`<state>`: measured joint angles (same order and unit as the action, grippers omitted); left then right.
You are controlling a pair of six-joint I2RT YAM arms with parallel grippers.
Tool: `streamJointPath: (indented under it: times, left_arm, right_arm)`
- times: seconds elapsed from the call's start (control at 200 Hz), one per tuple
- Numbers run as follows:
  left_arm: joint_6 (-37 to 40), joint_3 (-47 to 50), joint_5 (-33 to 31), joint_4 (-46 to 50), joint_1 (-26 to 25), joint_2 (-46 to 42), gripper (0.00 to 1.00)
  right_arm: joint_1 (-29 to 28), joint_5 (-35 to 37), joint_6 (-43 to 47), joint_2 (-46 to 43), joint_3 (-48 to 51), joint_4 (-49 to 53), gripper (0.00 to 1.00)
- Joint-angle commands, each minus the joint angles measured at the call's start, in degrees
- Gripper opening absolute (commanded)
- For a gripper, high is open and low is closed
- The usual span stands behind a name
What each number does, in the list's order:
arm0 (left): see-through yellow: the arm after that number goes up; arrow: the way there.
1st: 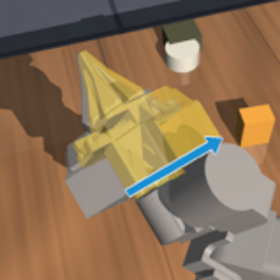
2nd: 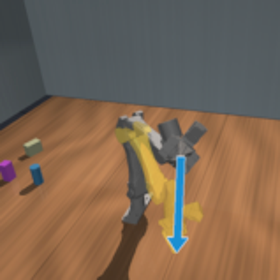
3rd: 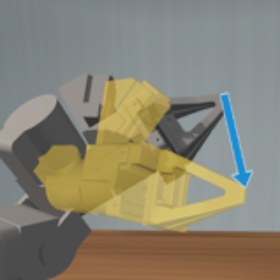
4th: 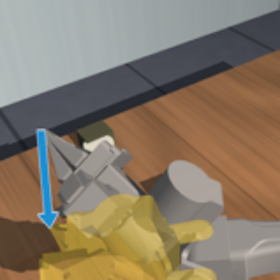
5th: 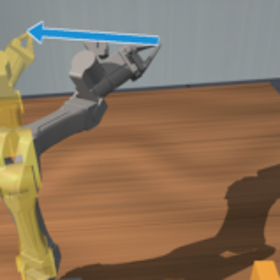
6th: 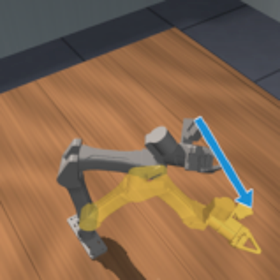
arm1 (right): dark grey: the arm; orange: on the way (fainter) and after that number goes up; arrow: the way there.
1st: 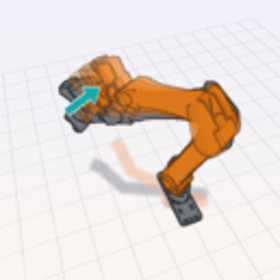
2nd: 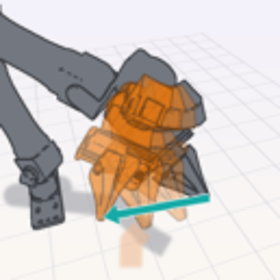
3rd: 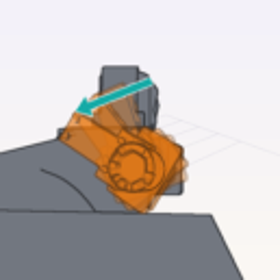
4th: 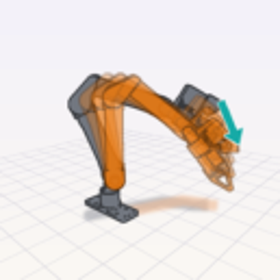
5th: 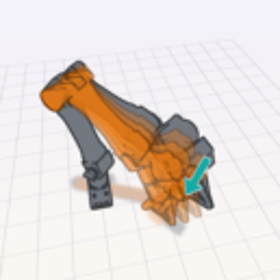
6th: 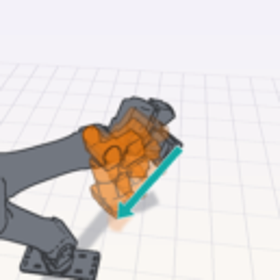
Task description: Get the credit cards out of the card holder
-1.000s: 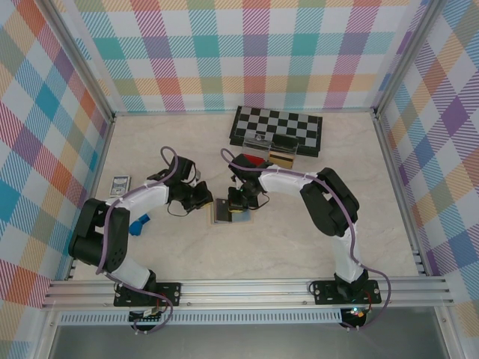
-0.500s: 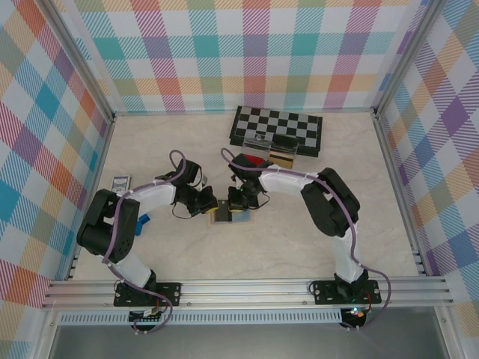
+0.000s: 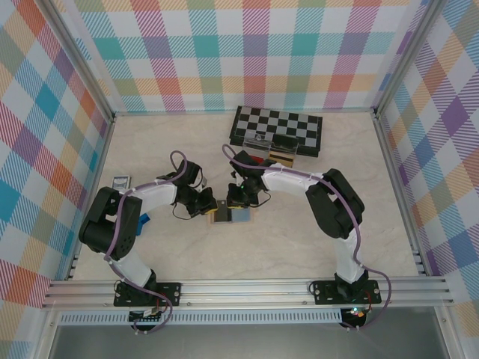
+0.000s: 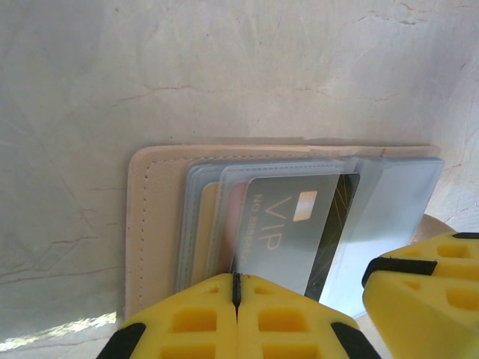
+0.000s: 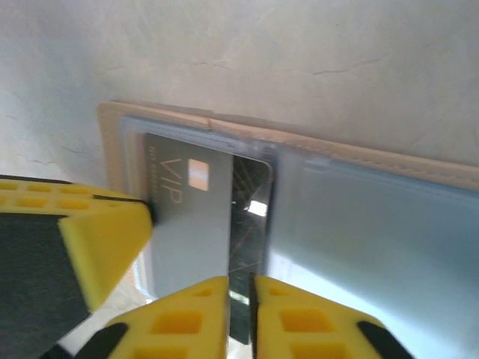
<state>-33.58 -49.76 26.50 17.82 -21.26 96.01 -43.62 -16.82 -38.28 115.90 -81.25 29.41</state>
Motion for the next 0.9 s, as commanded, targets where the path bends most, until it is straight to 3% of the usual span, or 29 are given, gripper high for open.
streamJointPath:
  times: [0.0, 0.595, 0.895]
  left_arm:
    - [0.53, -0.33, -1.63, 1.86, -0.28, 1.86, 0.04]
    - [0.27, 0.27, -2.34, 2.25, -0.28, 1.46, 0.05]
    - [0.31, 0.63, -1.54, 1.66, -0.27, 1.63, 0.07]
  right_arm:
    - [0.54, -3.81, -0.56, -0.07, 0.8, -1.73, 0.22]
    - [0.72, -4.41, 0.24, 4.44, -1.37, 0.72, 0.26]
    - [0.81, -6.6, 1.1, 5.34, -2.24, -1.71, 0.12]
